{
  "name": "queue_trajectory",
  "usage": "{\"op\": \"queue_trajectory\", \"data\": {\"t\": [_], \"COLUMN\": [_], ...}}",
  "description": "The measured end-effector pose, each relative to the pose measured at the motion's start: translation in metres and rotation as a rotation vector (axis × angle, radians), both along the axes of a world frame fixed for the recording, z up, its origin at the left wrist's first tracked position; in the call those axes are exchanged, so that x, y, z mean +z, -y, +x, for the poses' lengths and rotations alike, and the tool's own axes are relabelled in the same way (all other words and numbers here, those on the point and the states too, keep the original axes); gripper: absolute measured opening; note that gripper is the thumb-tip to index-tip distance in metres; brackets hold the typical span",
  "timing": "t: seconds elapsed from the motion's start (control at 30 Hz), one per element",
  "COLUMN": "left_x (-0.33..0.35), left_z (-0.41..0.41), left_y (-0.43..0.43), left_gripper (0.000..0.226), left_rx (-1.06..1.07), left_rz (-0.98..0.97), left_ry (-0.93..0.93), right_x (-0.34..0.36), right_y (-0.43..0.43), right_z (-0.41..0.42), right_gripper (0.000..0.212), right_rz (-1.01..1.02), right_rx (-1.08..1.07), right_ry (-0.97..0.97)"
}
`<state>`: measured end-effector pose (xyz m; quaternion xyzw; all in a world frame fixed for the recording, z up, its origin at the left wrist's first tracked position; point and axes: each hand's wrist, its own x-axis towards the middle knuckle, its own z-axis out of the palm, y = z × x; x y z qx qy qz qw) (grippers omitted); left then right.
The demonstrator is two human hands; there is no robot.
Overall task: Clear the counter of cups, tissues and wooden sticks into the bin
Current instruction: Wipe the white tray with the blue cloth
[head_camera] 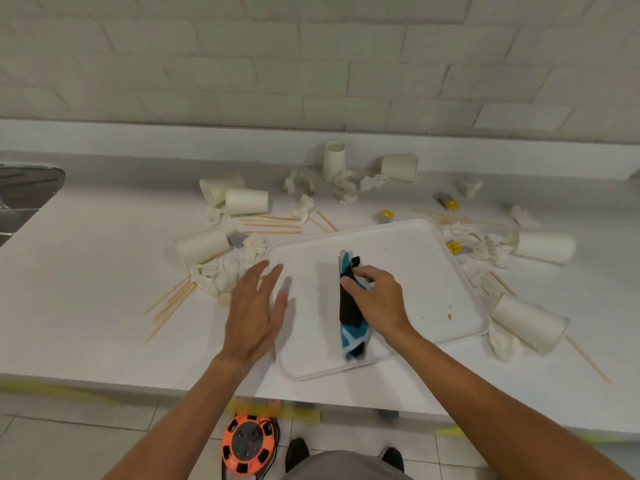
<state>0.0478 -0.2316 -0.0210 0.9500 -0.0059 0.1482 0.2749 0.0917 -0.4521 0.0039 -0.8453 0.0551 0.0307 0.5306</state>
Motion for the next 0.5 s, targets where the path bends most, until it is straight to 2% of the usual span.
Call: {"op": "queue_trajectory", "data": {"t": [0.07, 0.13, 0.2, 0.27, 0.33, 0.37, 0.43, 0.5], "left_x": [0.018, 0.035, 0.038, 0.034, 0.026, 0.021, 0.015, 0.016], "left_z": [0.010, 0.021, 0.029, 0.031, 0.033, 0.034, 0.037, 0.039], "left_y": [0.026, 0.049, 0.067, 0.074, 0.073, 0.071, 0.065, 0.062], "left_gripper": [0.035, 0.033, 0.038, 0.048, 0.055, 0.056, 0.060, 0.064], "left_rx": [-0.055, -0.148, -0.232, -0.224, -0.175, -0.168, -0.184, -0.181], "left_rz": [-0.247, -0.470, -0.516, -0.512, -0.452, -0.388, -0.246, -0.150], "left_ry": [-0.050, -0.281, -0.458, -0.441, -0.350, -0.311, -0.282, -0.285], "right_x": [0.005, 0.012, 0.018, 0.029, 0.033, 0.031, 0.022, 0.014], "right_y": [0.000, -0.001, 0.000, 0.007, 0.021, 0.030, 0.054, 0.090], "right_z": [0.000, -0.001, -0.002, -0.005, -0.005, -0.004, 0.001, 0.003], "right_gripper": [0.034, 0.023, 0.020, 0.027, 0.028, 0.024, 0.019, 0.024], "right_rz": [0.143, 0.246, 0.454, 0.640, 0.569, 0.473, 0.201, -0.048], "right_rx": [-0.095, -0.106, -0.033, 0.047, 0.102, 0.097, -0.003, -0.132], "right_ry": [-0.066, -0.120, -0.206, -0.334, -0.358, -0.301, -0.084, 0.125]}}
